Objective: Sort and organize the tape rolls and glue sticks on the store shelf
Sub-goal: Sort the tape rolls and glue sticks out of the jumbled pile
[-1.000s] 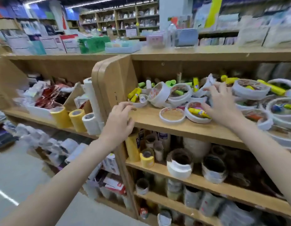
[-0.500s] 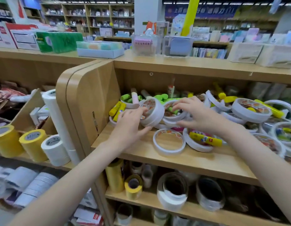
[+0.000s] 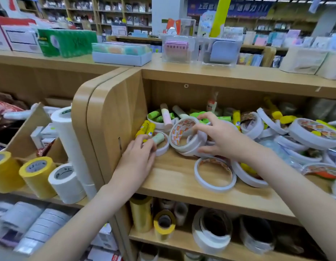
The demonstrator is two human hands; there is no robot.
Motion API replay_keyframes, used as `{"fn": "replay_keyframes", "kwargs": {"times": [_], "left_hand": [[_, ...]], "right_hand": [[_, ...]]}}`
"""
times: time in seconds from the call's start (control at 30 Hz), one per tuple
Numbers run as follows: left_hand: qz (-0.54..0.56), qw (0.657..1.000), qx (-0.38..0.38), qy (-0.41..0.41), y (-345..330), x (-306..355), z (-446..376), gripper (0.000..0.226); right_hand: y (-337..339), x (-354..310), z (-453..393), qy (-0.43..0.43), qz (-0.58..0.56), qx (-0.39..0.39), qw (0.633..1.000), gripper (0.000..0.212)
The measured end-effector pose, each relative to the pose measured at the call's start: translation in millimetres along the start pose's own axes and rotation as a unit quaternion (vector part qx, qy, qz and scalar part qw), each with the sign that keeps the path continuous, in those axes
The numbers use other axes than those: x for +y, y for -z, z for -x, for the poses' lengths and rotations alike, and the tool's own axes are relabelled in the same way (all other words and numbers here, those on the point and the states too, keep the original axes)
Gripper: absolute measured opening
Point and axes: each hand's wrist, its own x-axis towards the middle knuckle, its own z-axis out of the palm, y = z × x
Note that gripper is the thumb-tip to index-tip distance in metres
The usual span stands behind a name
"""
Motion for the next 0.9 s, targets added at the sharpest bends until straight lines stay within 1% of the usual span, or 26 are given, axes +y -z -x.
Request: {"fn": "replay_keyframes", "kwargs": {"times": [0.1,0.17,0.23,0.27,0.3,0.37,0.4,0.43,0.5,0.53,0.57,0.67,0.77,0.83,0.9], "left_hand": [[0.011,0.999,0.036,-0.019,0,-2,1,0.015],[0.002,0.998,0.053,-0.026,-2,-2,2,0.016],[-0.050,0.996,0.060,-0.033,-5,-3,0,0.015],[-0.083,0.994,0.058,-0.033,-6,-3,-2,0.017],[-0.109,0.992,0.049,-0.027,-9,-4,-5,0.022],[-0.158,0.987,0.011,-0.016,-4,1,-18,0.030],[-0.182,0.983,-0.014,-0.003,1,7,-25,0.035],[-0.197,0.979,-0.051,0.020,5,12,-32,0.039],[-0.213,0.966,-0.123,0.073,5,18,-47,0.044],[-0.231,0.954,-0.165,0.096,5,21,-53,0.046],[-0.248,0.945,-0.184,0.110,4,24,-59,0.047],[-0.282,0.928,-0.210,0.121,-1,24,-74,0.051],[-0.309,0.916,-0.229,0.116,-2,23,-82,0.063],[-0.319,0.914,-0.229,0.103,-4,22,-82,0.059],[-0.304,0.918,-0.237,0.098,-6,20,-81,0.051]], "right_hand": [[11,-8,0,-0.016,-0.019,-0.017,1.000,0.035],[22,-14,0,-0.013,-0.016,-0.058,0.998,0.037],[38,-19,-6,-0.027,0.012,-0.123,0.992,0.045],[45,-20,-11,-0.035,0.009,-0.138,0.990,0.049],[51,-20,-18,-0.041,-0.008,-0.130,0.991,0.052],[53,-18,-39,-0.042,-0.040,-0.063,0.996,0.047],[49,-16,-51,-0.042,-0.046,-0.038,0.997,0.041],[42,-15,-64,-0.041,-0.045,-0.031,0.998,0.036],[23,-9,-90,-0.033,-0.043,-0.050,0.997,0.036],[15,-8,-102,-0.024,-0.042,-0.063,0.997,0.040],[7,-7,-113,-0.010,-0.039,-0.074,0.996,0.044],[-7,-12,-143,0.022,-0.030,-0.124,0.992,0.051],[-14,-17,-158,-0.002,-0.035,-0.171,0.985,0.052],[-17,-16,-161,-0.008,-0.046,-0.183,0.982,0.058],[-19,-14,-160,-0.006,-0.057,-0.181,0.982,0.063]]}}
